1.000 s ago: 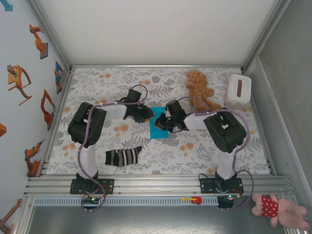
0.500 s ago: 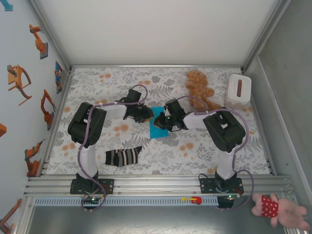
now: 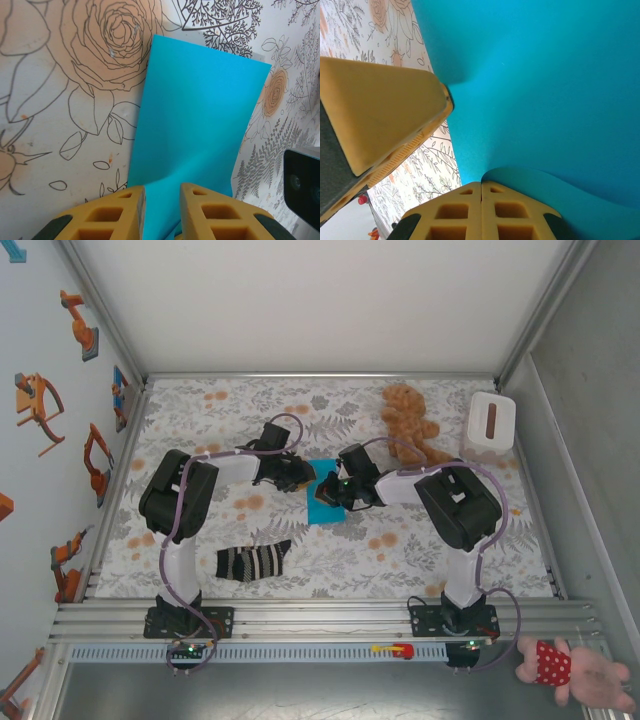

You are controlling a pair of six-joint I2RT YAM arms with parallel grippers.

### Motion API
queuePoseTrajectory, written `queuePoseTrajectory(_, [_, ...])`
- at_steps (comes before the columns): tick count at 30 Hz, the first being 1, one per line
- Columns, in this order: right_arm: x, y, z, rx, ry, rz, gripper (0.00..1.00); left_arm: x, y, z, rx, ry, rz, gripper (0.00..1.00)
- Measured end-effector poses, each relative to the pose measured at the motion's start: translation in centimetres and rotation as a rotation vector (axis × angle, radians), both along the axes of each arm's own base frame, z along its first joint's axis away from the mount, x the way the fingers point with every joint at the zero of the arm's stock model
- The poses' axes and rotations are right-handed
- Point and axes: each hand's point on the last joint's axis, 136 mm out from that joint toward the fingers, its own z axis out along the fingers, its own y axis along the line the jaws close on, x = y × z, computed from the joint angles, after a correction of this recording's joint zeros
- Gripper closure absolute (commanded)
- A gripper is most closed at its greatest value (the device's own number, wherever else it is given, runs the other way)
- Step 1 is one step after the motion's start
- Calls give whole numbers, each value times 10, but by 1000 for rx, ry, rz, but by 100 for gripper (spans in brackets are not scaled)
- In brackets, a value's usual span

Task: Fold a paper plane with a square sheet of paper (pick it up from the middle)
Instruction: Fold the triangle a second time at the center of the table.

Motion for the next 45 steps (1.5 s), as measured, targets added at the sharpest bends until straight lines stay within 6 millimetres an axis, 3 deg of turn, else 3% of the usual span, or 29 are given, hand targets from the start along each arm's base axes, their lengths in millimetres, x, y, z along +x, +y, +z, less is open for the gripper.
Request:
queuePoseTrajectory(21, [0, 0, -3, -5, 6, -1, 100, 0, 1, 1, 2, -2, 2, 73])
queuePoseTrajectory(27, [2, 1, -3, -10, 13, 0, 99, 7, 17, 12, 28, -17, 51, 67])
queuePoseTrajectory(35, [4, 4, -1, -13, 16, 3, 77, 21, 64, 54, 15, -108, 181, 60])
queuePoseTrajectory(45, [6, 10, 7, 0, -11, 33, 61, 4, 85, 45, 42, -78, 214, 51])
